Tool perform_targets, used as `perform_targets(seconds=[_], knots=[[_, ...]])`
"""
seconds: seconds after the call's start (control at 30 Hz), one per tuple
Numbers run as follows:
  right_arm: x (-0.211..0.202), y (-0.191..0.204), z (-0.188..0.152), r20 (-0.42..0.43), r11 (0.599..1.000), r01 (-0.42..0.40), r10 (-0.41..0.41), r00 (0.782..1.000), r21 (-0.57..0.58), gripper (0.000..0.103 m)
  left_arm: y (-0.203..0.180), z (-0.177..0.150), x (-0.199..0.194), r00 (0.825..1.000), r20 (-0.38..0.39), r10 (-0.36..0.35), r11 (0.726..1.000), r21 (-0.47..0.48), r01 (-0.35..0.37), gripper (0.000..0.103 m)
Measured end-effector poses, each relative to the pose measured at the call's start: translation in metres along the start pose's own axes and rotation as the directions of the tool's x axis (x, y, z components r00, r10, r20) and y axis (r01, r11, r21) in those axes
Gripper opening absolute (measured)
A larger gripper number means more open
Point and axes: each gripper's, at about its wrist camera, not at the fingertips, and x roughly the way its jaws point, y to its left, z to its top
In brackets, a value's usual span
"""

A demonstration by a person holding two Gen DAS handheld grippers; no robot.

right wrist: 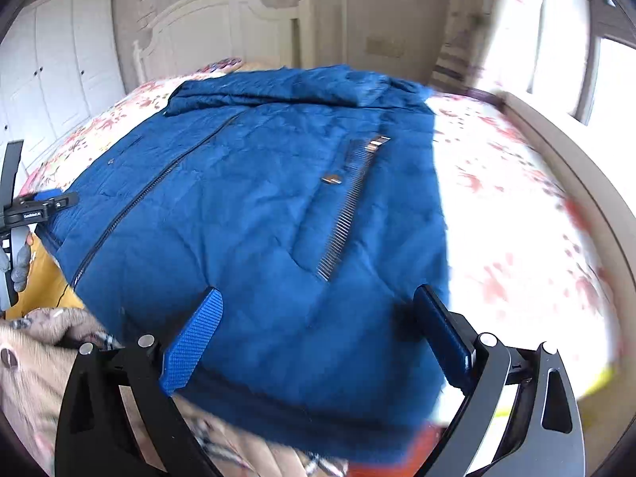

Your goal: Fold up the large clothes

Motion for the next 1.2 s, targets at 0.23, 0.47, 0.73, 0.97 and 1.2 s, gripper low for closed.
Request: perform_targets(seconds=[0.23, 0.47, 0.73, 0.97, 1.2], knots=[[-0.021, -0.027, -0.039, 0.029, 0.99, -0.036, 0.033, 0.999, 0.137, 0.079, 0.019, -0.014, -0.009, 0.999, 0.012, -0.044, 0.998, -0.042, 0.044, 0.099], [-0.007, -0.02, -0.024, 0.036, 0.987, -0.055, 0.05, 0.998, 0.149, 0.066, 0.01, -0.012, -0.011, 0.994, 0.023, -0.106, 0.994, -0.035, 0.107, 0.08], [-0.006, -0.014, -0.021, -0.048, 0.992, -0.011, 0.017, 0.999, 0.129, 0.067, 0.003, -0.002, -0.002, 0.995, -0.064, -0.072, 0.997, 0.007, 0.072, 0.085], [-0.01, -0.009, -0.025, -0.011, 0.996, -0.003, 0.004, 1.0, 0.094, 0.049, -0.005, -0.009, -0.008, 0.994, -0.066, -0.088, 0.993, 0.066, 0.093, 0.066], [-0.026, -0.015, -0.03, 0.076, 0.991, -0.078, 0.07, 0.995, 0.111, 0.02, -0.014, -0.015, -0.028, 0.99, -0.009, -0.138, 0.981, 0.136, 0.138, 0.018]])
